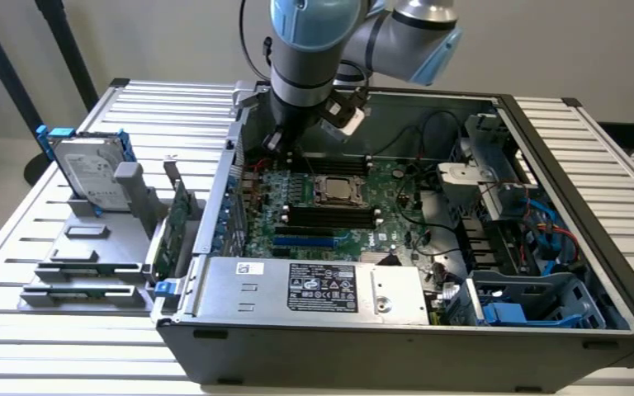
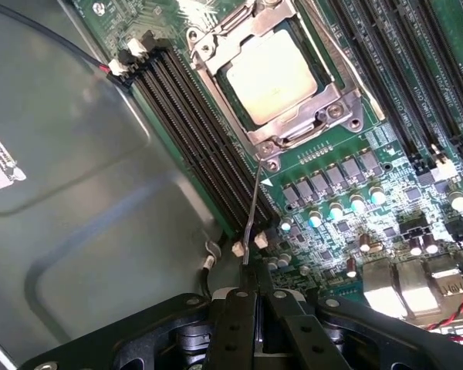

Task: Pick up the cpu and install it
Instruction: 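Install the first cpu locking lever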

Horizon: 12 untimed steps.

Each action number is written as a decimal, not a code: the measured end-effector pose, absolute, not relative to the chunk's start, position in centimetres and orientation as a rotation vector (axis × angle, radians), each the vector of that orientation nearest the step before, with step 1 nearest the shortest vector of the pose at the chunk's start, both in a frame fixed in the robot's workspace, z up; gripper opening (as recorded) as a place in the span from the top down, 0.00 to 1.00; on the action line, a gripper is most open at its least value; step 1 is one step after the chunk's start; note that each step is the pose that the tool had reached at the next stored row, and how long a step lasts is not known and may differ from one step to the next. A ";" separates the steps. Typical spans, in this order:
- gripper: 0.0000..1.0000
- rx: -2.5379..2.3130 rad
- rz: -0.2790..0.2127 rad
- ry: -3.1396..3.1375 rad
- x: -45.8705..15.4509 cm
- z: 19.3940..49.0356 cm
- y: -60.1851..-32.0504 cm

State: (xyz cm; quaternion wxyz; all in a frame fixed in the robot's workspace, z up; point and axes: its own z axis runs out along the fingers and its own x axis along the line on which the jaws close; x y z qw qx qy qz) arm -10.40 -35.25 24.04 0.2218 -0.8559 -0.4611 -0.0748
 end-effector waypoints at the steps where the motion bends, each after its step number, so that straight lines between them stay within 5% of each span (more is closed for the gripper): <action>1: 0.89 -2.368 -0.212 -1.272 -10.4 24.0 -35.3; 12: 0.89 -2.386 -0.245 -1.259 -10.3 25.0 -35.3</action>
